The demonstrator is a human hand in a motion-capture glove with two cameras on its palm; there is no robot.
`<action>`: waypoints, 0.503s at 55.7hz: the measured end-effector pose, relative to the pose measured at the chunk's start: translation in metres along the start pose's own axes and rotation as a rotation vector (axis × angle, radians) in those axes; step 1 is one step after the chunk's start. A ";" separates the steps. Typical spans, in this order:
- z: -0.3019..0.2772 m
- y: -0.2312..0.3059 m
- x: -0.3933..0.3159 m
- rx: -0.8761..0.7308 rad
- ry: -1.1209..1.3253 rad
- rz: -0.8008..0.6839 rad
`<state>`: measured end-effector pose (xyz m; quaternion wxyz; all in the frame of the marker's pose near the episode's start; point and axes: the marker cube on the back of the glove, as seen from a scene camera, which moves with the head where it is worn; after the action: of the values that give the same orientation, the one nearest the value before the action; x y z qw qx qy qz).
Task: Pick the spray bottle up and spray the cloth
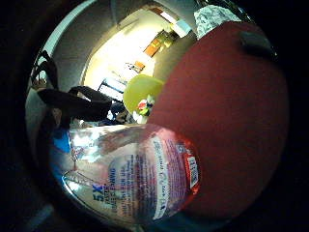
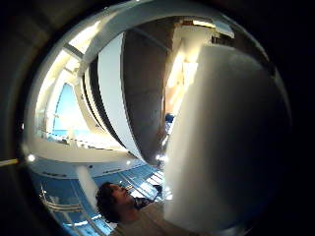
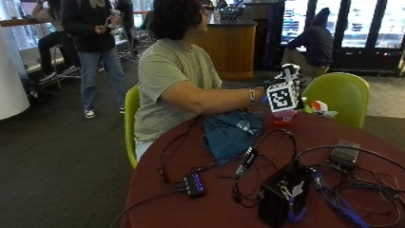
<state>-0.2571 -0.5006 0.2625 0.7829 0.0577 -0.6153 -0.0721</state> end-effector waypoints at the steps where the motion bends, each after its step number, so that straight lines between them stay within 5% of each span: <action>1: 0.000 0.001 0.004 -0.018 0.023 -0.003; 28: 0.003 -0.006 -0.008 -0.023 -0.060 0.039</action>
<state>-0.2626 -0.5050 0.2542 0.7660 0.0343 -0.6386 -0.0655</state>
